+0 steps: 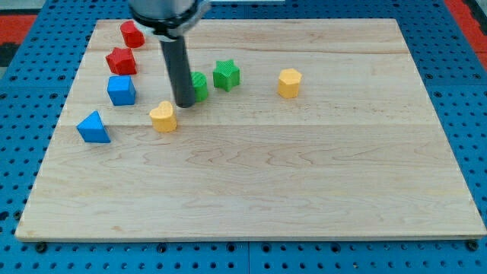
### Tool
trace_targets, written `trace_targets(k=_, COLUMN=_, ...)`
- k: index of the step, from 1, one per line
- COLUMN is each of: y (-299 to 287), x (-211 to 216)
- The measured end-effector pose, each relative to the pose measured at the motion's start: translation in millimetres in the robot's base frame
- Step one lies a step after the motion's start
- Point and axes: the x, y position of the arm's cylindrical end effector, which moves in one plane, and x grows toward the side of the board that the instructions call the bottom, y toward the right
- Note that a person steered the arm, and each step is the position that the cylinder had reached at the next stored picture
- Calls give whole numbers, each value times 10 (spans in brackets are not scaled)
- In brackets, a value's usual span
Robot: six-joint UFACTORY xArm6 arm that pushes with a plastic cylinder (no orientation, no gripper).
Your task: Move the green star and the green circle away from each other
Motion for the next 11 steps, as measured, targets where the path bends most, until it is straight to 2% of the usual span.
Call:
trace_targets(k=1, y=450, x=0)
trace_targets(k=3, y=717, x=-171)
trace_targets(k=4, y=713, x=-265)
trace_targets(k=7, y=147, x=-410)
trace_targets(k=9, y=258, x=-420)
trace_targets(k=10, y=826, x=-699)
trace_targets(k=11, y=887, x=-1051)
